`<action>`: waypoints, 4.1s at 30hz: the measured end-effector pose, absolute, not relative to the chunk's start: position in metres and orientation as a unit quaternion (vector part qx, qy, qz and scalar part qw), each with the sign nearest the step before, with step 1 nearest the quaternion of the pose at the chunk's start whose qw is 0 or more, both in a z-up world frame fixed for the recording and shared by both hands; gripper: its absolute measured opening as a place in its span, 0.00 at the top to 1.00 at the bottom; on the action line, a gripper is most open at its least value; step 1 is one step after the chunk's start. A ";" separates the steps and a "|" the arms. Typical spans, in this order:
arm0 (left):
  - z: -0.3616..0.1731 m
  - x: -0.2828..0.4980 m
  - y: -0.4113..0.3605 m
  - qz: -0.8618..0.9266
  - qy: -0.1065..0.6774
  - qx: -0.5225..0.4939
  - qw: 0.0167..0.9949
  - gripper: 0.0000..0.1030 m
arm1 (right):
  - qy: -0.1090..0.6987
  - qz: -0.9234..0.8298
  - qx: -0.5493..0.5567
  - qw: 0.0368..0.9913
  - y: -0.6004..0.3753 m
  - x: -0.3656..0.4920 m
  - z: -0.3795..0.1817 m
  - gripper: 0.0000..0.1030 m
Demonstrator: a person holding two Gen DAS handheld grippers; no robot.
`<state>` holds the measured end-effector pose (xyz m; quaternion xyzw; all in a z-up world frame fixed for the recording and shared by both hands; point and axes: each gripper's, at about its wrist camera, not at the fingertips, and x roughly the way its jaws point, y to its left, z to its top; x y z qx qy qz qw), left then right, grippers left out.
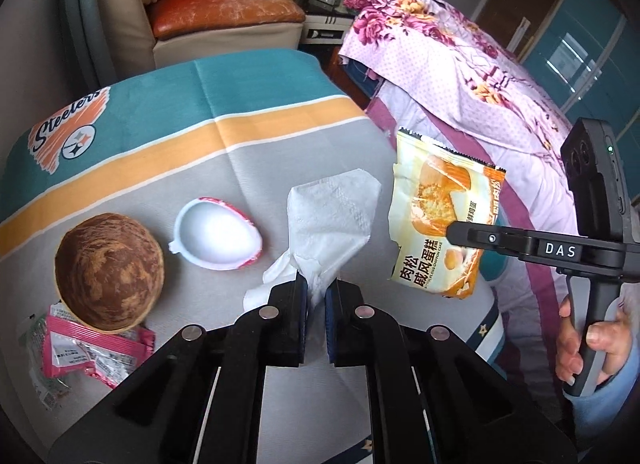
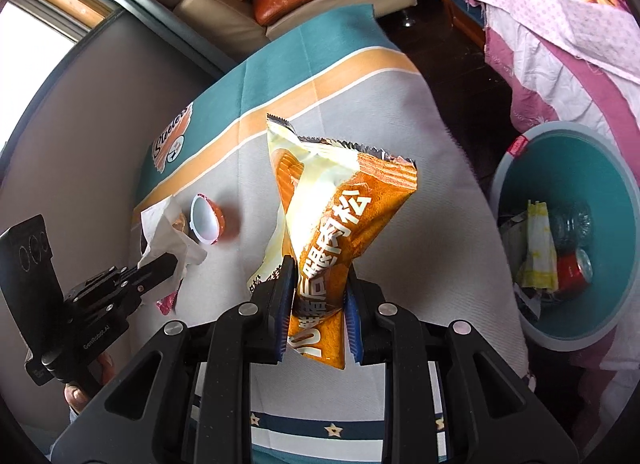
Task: Collect trash
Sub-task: 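Carry both items to the teal bin while the left gripper drops the tissue in, then open the right gripper to drop the orange snack bag into the bin, then move both grippers back to the cloth and close the right on the white lid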
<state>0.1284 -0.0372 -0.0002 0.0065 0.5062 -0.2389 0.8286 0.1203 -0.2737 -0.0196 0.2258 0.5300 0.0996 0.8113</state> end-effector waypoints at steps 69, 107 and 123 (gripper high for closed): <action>-0.056 0.125 -0.240 -0.276 0.574 0.021 0.770 0.14 | 0.490 -0.052 0.283 0.823 -0.469 0.057 -0.043 0.42; -0.011 0.134 0.061 -0.108 0.502 -0.058 0.856 0.10 | 0.582 0.086 0.065 0.806 -0.176 0.149 -0.018 0.28; -0.033 0.166 0.156 -0.043 0.515 -0.101 0.850 0.10 | 0.606 0.135 -0.017 0.784 -0.070 0.218 -0.053 0.47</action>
